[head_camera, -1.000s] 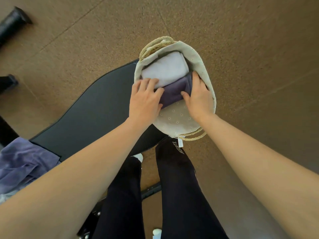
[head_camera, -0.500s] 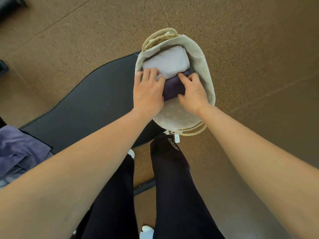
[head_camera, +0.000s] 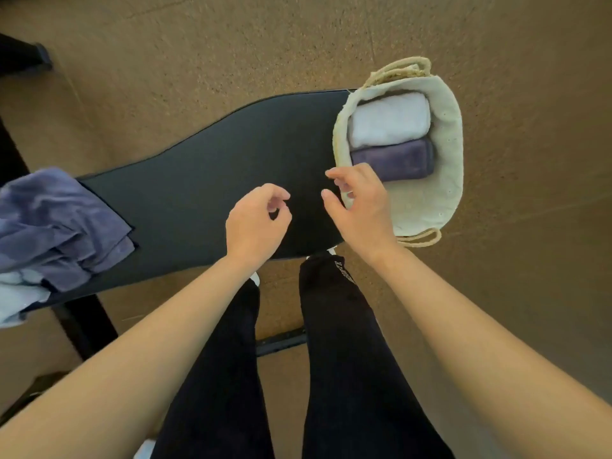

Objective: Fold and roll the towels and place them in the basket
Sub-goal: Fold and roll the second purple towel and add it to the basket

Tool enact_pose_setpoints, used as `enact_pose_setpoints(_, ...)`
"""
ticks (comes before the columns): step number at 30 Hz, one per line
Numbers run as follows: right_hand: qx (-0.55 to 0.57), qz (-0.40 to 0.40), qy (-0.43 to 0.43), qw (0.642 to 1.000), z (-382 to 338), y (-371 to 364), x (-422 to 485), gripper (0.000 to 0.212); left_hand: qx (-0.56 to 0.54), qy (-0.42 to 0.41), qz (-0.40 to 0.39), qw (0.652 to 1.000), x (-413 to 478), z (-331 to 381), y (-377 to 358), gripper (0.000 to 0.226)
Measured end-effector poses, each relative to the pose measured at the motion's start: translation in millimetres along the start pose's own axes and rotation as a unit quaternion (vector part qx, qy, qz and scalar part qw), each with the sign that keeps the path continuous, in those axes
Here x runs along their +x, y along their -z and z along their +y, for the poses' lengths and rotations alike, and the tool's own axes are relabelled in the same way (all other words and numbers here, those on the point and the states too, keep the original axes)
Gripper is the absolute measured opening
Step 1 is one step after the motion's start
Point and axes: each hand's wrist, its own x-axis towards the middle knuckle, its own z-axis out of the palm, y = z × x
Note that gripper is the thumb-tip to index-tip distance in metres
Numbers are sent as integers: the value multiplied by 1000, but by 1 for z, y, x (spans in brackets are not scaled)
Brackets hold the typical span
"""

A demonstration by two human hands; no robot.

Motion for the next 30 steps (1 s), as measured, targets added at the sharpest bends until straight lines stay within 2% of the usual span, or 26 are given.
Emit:
enact_pose_setpoints(3, 2, -85, 30, 996, -41, -42, -10, 17, -19, 127, -18, 992, -19, -61, 38, 14)
enact_pose_setpoints(5, -15, -166, 38, 985, -68, -71, -12, 16, -14, 180, -17, 983, -30, -105, 65, 14)
enact_pose_setpoints(8, -52, -270, 54, 960, -103, -121, -11, 16, -10, 222, 31, 974, -46, -167, 108, 16)
enact_pose_setpoints(11, -80, -322, 72, 940, -136, -176, -9, 14, -4, 236, 101, 966, -58, -225, 147, 20)
enact_pose_setpoints(18, -94, -360, 108, 922, -202, -302, -12, 17, 95, 233, 242, 937, -64, -330, 207, 46)
enact_pose_setpoints(21, -86, -367, 125, 918, -224, -346, -15, 23, 148, 242, 252, 925, -59, -358, 224, 54)
enact_pose_setpoints(25, -80, -369, 134, 916, -250, -391, -20, 36, 180, 232, 236, 926, -55, -387, 243, 43)
enact_pose_setpoints(30, -104, -371, 106, 917, -273, -433, -23, 54, 157, 178, 261, 936, -49, -406, 257, 15)
